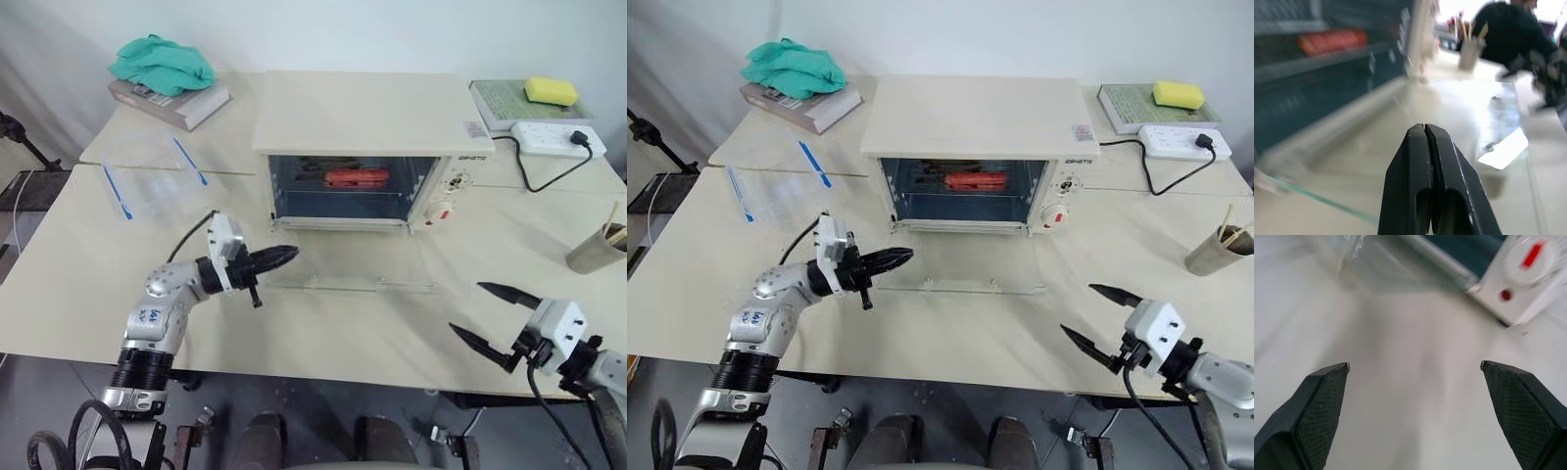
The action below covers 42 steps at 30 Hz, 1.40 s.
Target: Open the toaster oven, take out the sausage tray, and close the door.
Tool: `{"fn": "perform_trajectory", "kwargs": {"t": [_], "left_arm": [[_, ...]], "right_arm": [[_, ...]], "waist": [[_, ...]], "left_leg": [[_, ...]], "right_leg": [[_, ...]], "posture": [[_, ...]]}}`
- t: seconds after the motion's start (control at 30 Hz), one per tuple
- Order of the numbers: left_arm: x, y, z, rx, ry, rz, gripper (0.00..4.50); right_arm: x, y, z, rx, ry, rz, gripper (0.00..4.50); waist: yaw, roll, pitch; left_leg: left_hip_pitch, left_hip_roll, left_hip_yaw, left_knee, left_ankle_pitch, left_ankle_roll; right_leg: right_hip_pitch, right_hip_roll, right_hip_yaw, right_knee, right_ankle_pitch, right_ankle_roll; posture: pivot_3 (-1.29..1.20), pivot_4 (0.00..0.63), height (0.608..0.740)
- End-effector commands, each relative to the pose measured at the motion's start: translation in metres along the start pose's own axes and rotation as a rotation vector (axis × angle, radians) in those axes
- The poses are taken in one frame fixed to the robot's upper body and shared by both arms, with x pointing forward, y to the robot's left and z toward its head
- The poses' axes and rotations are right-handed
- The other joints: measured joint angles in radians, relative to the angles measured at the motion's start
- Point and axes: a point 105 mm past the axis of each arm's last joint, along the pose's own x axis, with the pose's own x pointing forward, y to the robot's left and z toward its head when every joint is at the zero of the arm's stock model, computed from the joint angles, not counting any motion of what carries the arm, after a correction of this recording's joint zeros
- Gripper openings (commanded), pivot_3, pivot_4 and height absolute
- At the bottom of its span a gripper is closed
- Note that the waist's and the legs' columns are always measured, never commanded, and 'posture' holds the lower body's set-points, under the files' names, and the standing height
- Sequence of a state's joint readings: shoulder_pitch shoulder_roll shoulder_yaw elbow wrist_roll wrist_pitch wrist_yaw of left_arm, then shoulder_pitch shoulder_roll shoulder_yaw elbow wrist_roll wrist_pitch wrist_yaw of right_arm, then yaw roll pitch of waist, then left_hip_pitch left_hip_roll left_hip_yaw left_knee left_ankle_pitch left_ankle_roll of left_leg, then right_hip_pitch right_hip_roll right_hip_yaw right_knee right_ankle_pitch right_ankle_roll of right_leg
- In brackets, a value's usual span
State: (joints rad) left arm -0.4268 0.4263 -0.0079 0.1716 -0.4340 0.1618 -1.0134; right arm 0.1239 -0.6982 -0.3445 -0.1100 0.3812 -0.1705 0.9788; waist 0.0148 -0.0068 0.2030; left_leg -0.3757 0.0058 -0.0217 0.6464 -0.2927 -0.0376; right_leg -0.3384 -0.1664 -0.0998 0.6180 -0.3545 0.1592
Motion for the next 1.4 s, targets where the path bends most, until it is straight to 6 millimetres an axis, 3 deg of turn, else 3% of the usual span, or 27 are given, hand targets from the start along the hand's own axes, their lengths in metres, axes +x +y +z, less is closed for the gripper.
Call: {"fn": "perform_trajectory", "kwargs": {"t": [0.03, 0.13, 0.2, 0.3, 0.43, 0.57, 0.67, 0.7, 0.87, 0.97, 1.2, 1.4], "left_arm": [[-0.002, -0.001, 0.002, 0.043, -0.005, 0.012, 0.03], [-0.009, -0.006, -0.006, 0.049, 0.004, 0.045, 0.03], [-0.016, -0.011, -0.007, 0.055, -0.009, 0.048, 0.03], [-0.029, -0.018, -0.001, 0.046, -0.072, 0.062, 0.03], [-0.038, -0.02, 0.005, 0.056, -0.114, 0.109, 1.15], [-0.072, -0.025, 0.018, 0.105, -0.185, 0.254, 2.34], [-0.084, -0.029, 0.023, 0.128, -0.205, 0.33, 3.27], [-0.086, -0.029, 0.024, 0.123, -0.212, 0.344, 3.54], [-0.086, -0.034, 0.025, 0.119, -0.215, 0.374, 3.54], [-0.084, -0.037, 0.024, 0.118, -0.213, 0.373, 3.59], [-0.083, -0.036, 0.025, 0.116, -0.213, 0.373, 3.59], [-0.081, -0.036, 0.026, 0.115, -0.214, 0.359, 3.59]], "right_arm": [[0.014, -0.013, 0.02, -0.068, -0.056, -0.01, 4.5], [0.061, -0.006, 0.046, -0.177, -0.057, 0.061, 4.5], [0.084, 0.001, 0.049, -0.223, 0.011, 0.059, 4.5], [0.115, 0.014, 0.066, -0.285, -0.043, 0.072, 4.5], [0.136, 0.012, 0.078, -0.369, -0.075, 0.014, 4.5], [0.185, 0.003, 0.086, -0.638, -0.046, -0.115, 4.5], [0.204, -0.008, 0.092, -0.836, -0.033, -0.208, 4.5], [0.208, -0.009, 0.094, -0.842, -0.04, -0.228, 4.5], [0.224, -0.006, 0.101, -0.883, -0.07, -0.269, 4.5], [0.23, 0.002, 0.099, -0.889, -0.08, -0.251, 3.97], [0.231, 0.003, 0.095, -0.919, -0.063, -0.253, 1.92], [0.233, 0.0, 0.091, -0.916, -0.025, -0.245, 1.92]], "waist": [[0.003, 0.0, 0.0], [-0.004, 0.0, 0.0], [-0.005, 0.0, 0.0], [-0.003, 0.0, 0.0], [0.009, 0.0, 0.0], [-0.01, -0.001, 0.0], [-0.02, -0.001, 0.0], [-0.019, -0.001, 0.0], [-0.02, -0.001, 0.0], [-0.023, -0.001, 0.0], [-0.026, -0.001, 0.0], [-0.029, -0.001, 0.0]], "left_leg": [[0.0, 0.0, 0.0, 0.0, 0.0, 0.0], [0.0, 0.0, 0.001, 0.001, 0.0, 0.0], [0.0, 0.001, 0.002, 0.0, 0.0, 0.0], [0.0, 0.003, 0.002, 0.0, -0.001, -0.001], [-0.002, 0.002, 0.002, 0.001, -0.001, -0.001], [-0.002, 0.003, 0.005, 0.002, -0.001, 0.0], [-0.001, 0.004, 0.005, 0.0, -0.001, -0.001], [-0.001, 0.004, 0.005, 0.0, -0.001, -0.001], [-0.002, 0.004, 0.005, 0.0, -0.001, -0.001], [-0.002, 0.005, 0.005, 0.0, -0.001, -0.001], [-0.002, 0.005, 0.005, 0.0, -0.001, -0.001], [-0.002, 0.005, 0.005, 0.0, -0.001, -0.001]], "right_leg": [[0.0, 0.0, 0.0, 0.0, 0.0, 0.0], [-0.001, 0.0, 0.002, 0.001, 0.0, 0.0], [-0.003, 0.0, 0.002, 0.002, 0.0, 0.0], [-0.004, 0.001, 0.002, 0.003, 0.0, 0.0], [-0.004, 0.001, 0.002, 0.002, 0.0, 0.0], [-0.005, 0.001, 0.003, 0.002, 0.001, -0.001], [-0.008, 0.002, 0.003, 0.004, 0.001, -0.001], [-0.008, 0.002, 0.003, 0.004, 0.001, -0.001], [-0.008, 0.002, 0.003, 0.004, 0.001, -0.001], [-0.009, 0.002, 0.003, 0.004, 0.001, -0.001], [-0.009, 0.002, 0.003, 0.004, 0.001, -0.001], [-0.009, 0.002, 0.003, 0.004, 0.001, -0.001]], "posture": [[0.0, 0.15, 0.74], [0.0, 0.15, 0.74], [0.0, 0.15, 0.74], [0.0, 0.15, 0.74], [0.0, 0.15, 0.74], [0.0, 0.15, 0.74], [0.0, 0.15, 0.74], [0.0, 0.15, 0.74], [0.0, 0.15, 0.74], [0.0, 0.15, 0.74], [0.0, 0.15, 0.74], [0.0, 0.15, 0.74]]}}
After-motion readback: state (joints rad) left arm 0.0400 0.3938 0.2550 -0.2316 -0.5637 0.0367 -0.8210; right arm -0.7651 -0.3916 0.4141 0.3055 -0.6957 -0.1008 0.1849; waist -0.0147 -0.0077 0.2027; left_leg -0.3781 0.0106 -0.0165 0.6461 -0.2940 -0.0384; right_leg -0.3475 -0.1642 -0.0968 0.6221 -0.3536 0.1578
